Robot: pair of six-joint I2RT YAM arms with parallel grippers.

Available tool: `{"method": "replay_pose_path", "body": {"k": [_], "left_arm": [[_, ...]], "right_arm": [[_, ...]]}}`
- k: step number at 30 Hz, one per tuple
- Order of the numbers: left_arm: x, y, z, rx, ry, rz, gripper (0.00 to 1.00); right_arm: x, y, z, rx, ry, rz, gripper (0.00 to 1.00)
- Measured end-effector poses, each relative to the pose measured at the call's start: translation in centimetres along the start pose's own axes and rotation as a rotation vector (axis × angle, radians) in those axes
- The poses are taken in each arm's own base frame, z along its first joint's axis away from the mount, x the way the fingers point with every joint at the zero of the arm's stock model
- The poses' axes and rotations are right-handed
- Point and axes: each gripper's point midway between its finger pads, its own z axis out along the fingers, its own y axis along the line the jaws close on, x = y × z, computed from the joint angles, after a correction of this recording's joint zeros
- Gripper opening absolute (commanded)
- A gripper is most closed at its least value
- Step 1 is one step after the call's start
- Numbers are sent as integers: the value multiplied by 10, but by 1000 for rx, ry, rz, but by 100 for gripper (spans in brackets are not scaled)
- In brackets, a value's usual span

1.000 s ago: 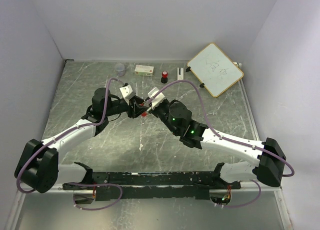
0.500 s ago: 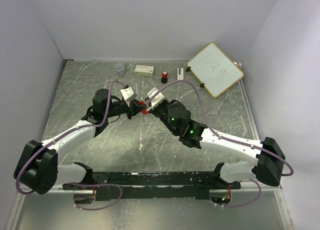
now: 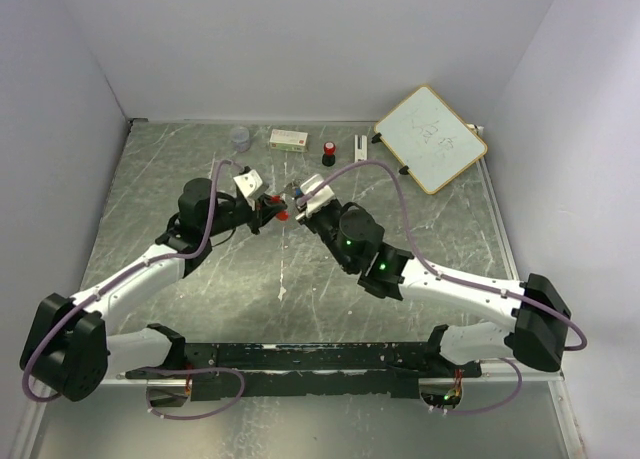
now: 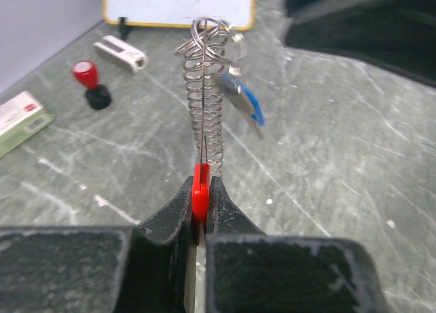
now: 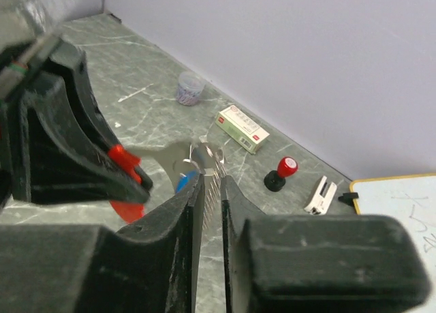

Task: Remove the keys from the keyring

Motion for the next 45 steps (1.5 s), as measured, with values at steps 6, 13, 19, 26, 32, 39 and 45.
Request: {"method": "replay_pose_path", "body": {"k": [6, 13, 19, 26, 32, 39, 45], "left_arm": [[-12, 21, -10, -125, 14, 40, 7], [-38, 27, -16, -164, -22, 70, 7], [-38, 21, -14, -151, -14, 61, 7], [-37, 9, -10, -120, -11, 51, 7], [-38, 0, -7, -97, -12, 49, 7], [-39, -9, -4, -72, -16, 50, 7], [-42, -16, -4, -56, -22, 55, 7]], "right_arm": [[1, -15, -18, 58, -42, 59, 26], [17, -7, -30, 35, -90, 133, 34], [17, 3, -31, -6, -151, 162, 36], [5, 11, -25, -25, -233, 192, 38], [10, 18, -19, -31, -235, 189, 42], [11, 19, -16, -19, -245, 187, 44], [10, 16, -14, 5, -259, 183, 44]]}}
